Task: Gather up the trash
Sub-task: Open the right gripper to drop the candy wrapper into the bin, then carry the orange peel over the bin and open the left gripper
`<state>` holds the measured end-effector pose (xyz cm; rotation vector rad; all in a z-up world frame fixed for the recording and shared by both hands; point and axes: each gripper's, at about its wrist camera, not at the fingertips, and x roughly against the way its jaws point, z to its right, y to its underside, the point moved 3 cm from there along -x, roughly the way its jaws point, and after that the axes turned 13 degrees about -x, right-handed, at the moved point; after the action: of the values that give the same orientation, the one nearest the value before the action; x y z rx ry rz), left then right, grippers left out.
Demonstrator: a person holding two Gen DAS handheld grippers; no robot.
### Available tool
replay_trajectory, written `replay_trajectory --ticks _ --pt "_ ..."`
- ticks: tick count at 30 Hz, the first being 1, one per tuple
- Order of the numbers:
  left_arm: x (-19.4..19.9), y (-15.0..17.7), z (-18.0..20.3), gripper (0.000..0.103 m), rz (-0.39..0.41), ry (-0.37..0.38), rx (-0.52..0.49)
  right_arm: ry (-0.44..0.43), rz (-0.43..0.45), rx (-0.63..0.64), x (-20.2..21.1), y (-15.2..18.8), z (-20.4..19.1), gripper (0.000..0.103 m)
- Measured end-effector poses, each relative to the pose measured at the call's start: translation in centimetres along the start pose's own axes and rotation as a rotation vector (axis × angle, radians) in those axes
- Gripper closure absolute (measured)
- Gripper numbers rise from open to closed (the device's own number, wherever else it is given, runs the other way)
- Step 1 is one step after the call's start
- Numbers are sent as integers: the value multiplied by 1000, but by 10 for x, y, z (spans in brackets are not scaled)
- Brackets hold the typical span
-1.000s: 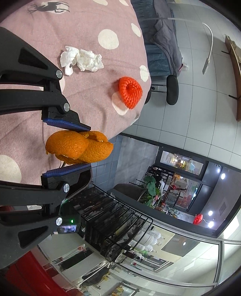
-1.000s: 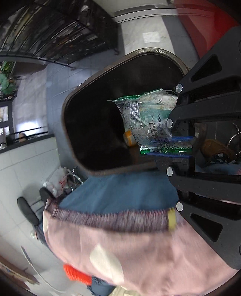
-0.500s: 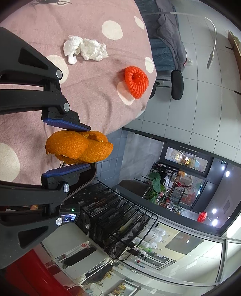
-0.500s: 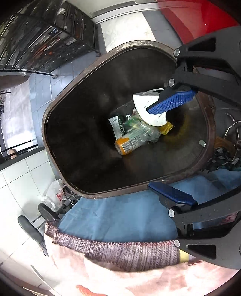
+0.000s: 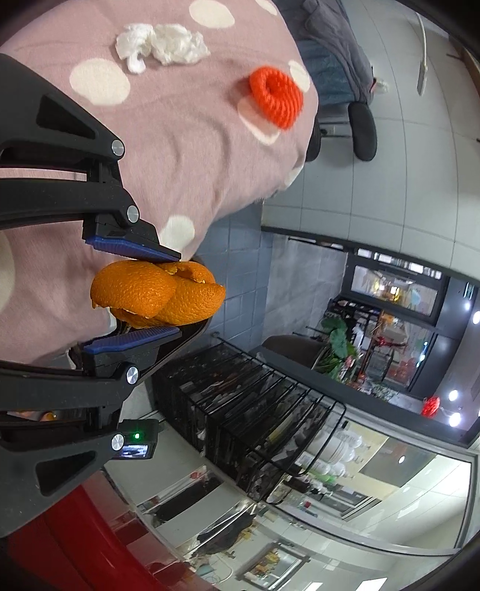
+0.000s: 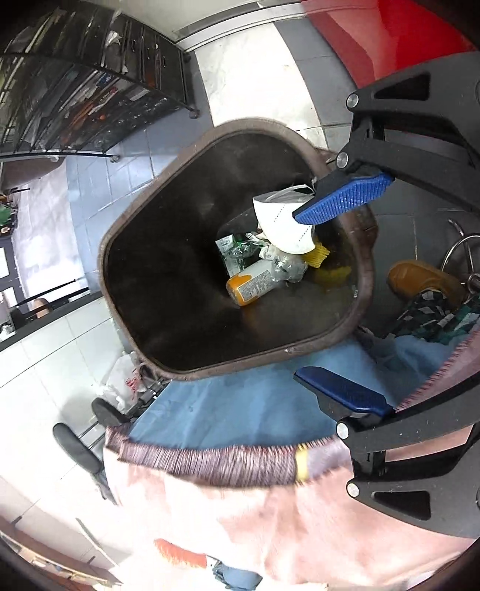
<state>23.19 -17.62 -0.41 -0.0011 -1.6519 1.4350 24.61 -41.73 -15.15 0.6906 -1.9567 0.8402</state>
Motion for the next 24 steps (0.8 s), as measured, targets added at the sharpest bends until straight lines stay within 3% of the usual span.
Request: replay_trajectory --ticks 11,20,23,24 --pt "-84 -12 51 68 -150 85 -65 17 149 0 64 13 28 21" --pt "-138 -6 72 67 -267 128 -98 45 158 -56 67 25 58 20" --pt "-144 -3 73 61 -283 137 -107 45 153 -70 64 25 62 20" --pt "-143 -2 74 54 -277 136 -115 45 153 -73 63 25 62 20"
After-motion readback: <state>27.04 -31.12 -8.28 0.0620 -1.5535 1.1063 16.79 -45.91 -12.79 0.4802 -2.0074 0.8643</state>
